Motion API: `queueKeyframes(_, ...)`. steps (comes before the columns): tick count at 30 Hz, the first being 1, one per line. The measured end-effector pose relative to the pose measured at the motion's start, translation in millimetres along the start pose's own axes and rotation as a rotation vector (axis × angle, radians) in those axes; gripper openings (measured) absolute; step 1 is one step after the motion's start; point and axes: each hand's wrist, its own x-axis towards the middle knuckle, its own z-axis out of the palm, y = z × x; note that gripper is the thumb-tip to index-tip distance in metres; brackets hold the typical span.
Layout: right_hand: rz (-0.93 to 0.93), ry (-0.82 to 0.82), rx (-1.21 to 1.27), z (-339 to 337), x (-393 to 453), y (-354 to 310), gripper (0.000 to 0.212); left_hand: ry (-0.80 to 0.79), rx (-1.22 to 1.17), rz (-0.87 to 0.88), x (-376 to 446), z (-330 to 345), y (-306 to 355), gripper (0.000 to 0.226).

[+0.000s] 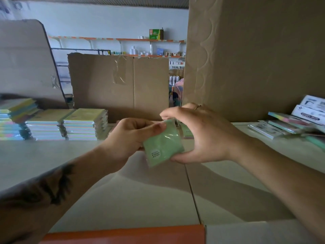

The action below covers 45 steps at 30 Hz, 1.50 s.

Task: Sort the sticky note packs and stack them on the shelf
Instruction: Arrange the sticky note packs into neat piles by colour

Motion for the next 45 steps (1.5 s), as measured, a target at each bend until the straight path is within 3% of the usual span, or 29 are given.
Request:
queueKeyframes(4,-0.01,0.129,-0.064,-6,1,5,0.08,-0.016,-0.062,-0.023,-3,1,4,0.036)
queueKeyframes(7,0.1,0.179,0.016,-16,1,22,0.075,-0.004,0.054,0.027,-4,2,4,0.047)
queueKeyframes(10,0.281,0.163,0.123,-14,0,49,0.067,-0.06,0.514,0.183,-9,5,-6,0.054)
queueKeyframes(16,0.623,-0.049,0.255,14,-5,102,0.066,-0.409,1.318,0.244,-24,13,-20,0.071)
queueKeyframes(19,0.664,-0.158,0.326,25,-9,112,0.066,-0.47,1.311,0.12,-30,16,-17,0.076)
queueKeyframes(22,0.692,-0.256,0.448,28,-11,114,0.042,-0.471,1.321,0.131,-29,15,-17,0.077)
queueKeyframes(24,0.696,-0.281,0.486,28,-11,115,0.037,-0.473,1.33,0.124,-29,15,-18,0.077)
queueKeyframes(45,0.718,-0.334,0.437,13,-11,97,0.044,-0.495,1.325,0.117,-27,15,-19,0.07)
